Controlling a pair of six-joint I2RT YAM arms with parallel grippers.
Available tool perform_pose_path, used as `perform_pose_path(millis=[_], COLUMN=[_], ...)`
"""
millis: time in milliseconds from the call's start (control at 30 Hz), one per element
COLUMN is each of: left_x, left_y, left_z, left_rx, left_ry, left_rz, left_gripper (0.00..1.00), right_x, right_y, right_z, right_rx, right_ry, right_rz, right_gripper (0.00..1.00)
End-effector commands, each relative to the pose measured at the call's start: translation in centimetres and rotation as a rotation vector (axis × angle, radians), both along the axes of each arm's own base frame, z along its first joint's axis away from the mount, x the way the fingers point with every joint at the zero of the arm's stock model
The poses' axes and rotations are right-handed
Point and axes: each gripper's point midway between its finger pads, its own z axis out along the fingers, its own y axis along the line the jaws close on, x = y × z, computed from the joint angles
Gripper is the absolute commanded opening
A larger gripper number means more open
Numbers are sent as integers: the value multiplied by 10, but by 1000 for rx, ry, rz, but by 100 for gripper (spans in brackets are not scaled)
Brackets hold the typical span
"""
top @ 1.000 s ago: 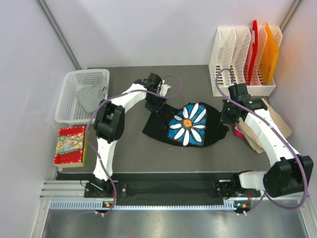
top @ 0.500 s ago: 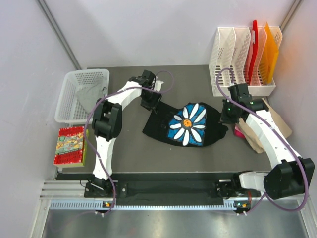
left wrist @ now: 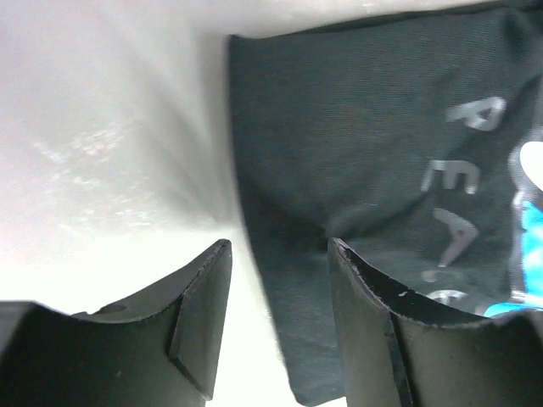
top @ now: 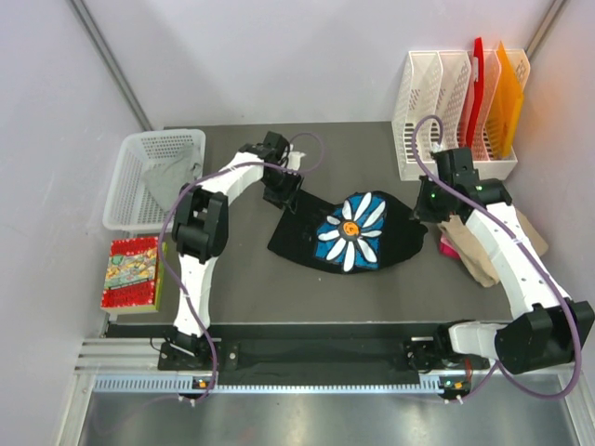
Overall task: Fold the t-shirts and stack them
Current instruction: Flatten out the tshirt
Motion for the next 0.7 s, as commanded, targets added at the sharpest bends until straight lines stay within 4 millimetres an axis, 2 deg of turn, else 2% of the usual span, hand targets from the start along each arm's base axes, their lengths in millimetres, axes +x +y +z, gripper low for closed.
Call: perform_pose_path(millis=[0,367,433,467,533,567,633,667], left_x=[9,-8,-11,-11,-12,-11,-8,1], left_y=[8,-16,-19,-20,-20,-20,-16,-15], left_z=[3,-8,-8,-9,-9,-7,-1,10], left_rx=[-14,-80,-87,-90,-96,-96,-89,-97], left_ry=[-8,68,75,79,85,78,69,37], left_rz=[33,-17,-27,-28,-33,-33,-20,-15], left_gripper=[55,51,46,40,10,0,0,0], right_x=[8,11,11,12,14,15,19,21], right_y=[5,7,7,8,9,10,11,11], right_z=[21,27,30,30,34,36,40,43], right_rx=[25,37,39,43,47,50,51,52], right_ry=[-59,-75,-81,-80,-90,-93,-104,-112], right_rz=[15,16,17,18,20,22,26,27], right_gripper=[0,0,0,0,0,0,0,0])
